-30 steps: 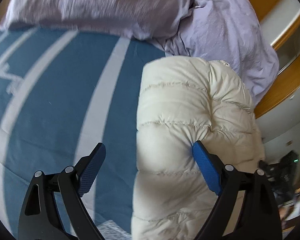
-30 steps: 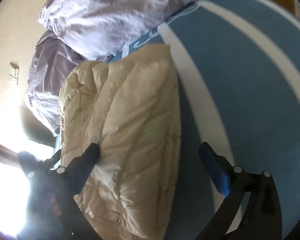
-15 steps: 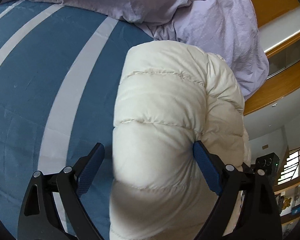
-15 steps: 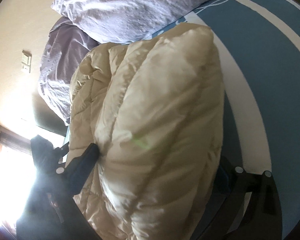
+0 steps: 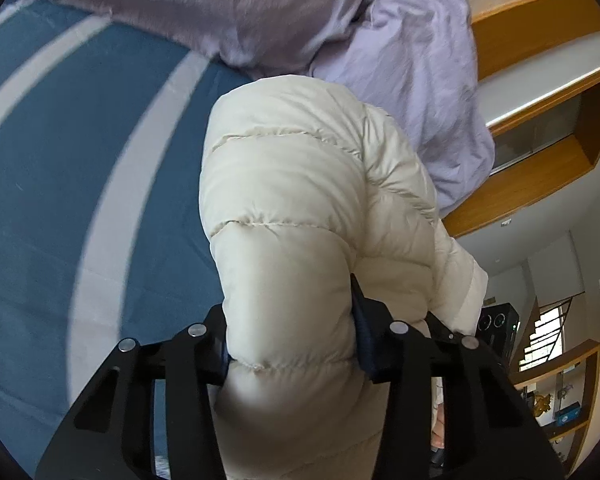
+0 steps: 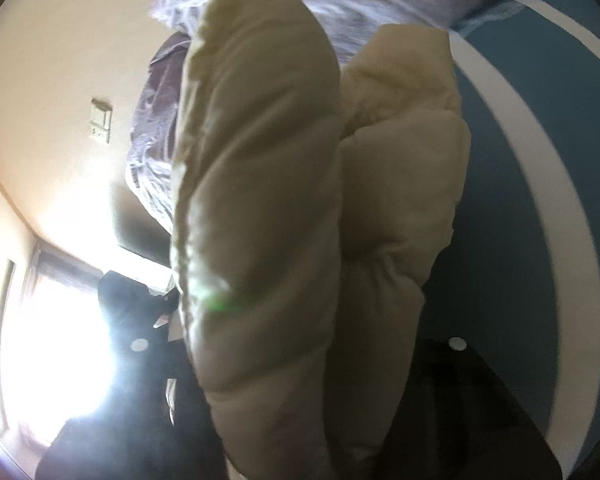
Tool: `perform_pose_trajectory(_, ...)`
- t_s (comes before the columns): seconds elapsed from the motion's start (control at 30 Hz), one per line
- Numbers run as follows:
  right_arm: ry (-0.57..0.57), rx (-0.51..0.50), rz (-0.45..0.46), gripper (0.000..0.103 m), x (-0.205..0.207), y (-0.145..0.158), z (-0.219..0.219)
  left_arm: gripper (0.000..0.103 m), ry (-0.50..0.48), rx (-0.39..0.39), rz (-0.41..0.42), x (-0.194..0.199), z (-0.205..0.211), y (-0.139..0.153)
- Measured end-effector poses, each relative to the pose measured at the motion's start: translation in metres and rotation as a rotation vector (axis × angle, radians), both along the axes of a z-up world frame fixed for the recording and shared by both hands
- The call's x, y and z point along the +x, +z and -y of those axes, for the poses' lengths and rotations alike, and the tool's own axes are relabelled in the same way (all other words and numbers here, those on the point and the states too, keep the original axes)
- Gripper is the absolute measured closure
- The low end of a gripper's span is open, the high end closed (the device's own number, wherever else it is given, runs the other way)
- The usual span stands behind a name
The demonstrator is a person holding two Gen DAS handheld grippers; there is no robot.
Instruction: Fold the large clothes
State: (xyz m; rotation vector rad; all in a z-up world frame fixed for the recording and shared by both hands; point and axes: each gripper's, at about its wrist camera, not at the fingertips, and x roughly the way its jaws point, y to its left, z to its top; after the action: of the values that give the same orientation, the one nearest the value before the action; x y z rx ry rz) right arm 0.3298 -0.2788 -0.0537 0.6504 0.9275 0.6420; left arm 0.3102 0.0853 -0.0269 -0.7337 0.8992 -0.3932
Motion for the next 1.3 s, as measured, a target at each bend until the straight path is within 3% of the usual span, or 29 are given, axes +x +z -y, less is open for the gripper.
perform_pose_trajectory(0.2, 0.062, -0.023, 0.061, 0.071, 0.03, 0.021, -0.047, 0.057, 0.074, -0.012, 0.047, -0.003, -0.042, 0.017)
perform_pose_trajectory(0.53, 0.127, -0.096, 0.093, 0.07, 0.078, 0.018, -0.107, 0.057, 0.183, 0.081, 0.061, 0.007, -0.098, 0.018)
perform_pose_trajectory(0.63, 0.095, -0.133, 0.095, 0.06, 0.076, 0.017, -0.106, 0.056, 0.194, 0.113, 0.056, 0.011, -0.1, 0.013)
perform_pose_trajectory(0.7, 0.061, -0.158, 0.097, 0.048, 0.067, 0.017, -0.098, 0.051, 0.201, 0.131, 0.053, 0.012, -0.102, 0.009)
perform_pose_trajectory(0.8, -0.026, -0.205, 0.12, 0.039, 0.052, 0.022, -0.076, 0.045, 0.219, 0.175, 0.057, 0.011, -0.101, 0.01)
perform_pose_trajectory(0.9, -0.131, -0.287, 0.179, 0.035, 0.034, 0.043, -0.055, 0.039, 0.254, 0.231, 0.059, 0.01, -0.101, 0.017)
perform_pose_trajectory(1.03, -0.199, -0.414, 0.286, 0.035, 0.015, 0.072, -0.06, 0.038, 0.31, 0.318, 0.09, 0.002, -0.098, 0.032)
perform_pose_trajectory(1.17, -0.178, -0.544, 0.408, 0.035, 0.009, 0.089, -0.103, 0.027, 0.339, 0.49, 0.177, -0.002, -0.072, 0.055)
perform_pose_trajectory(1.3, -0.15, -0.673, 0.507, 0.036, 0.007, 0.088, -0.152, 0.026, 0.34, 0.625, 0.226, 0.002, -0.049, 0.064)
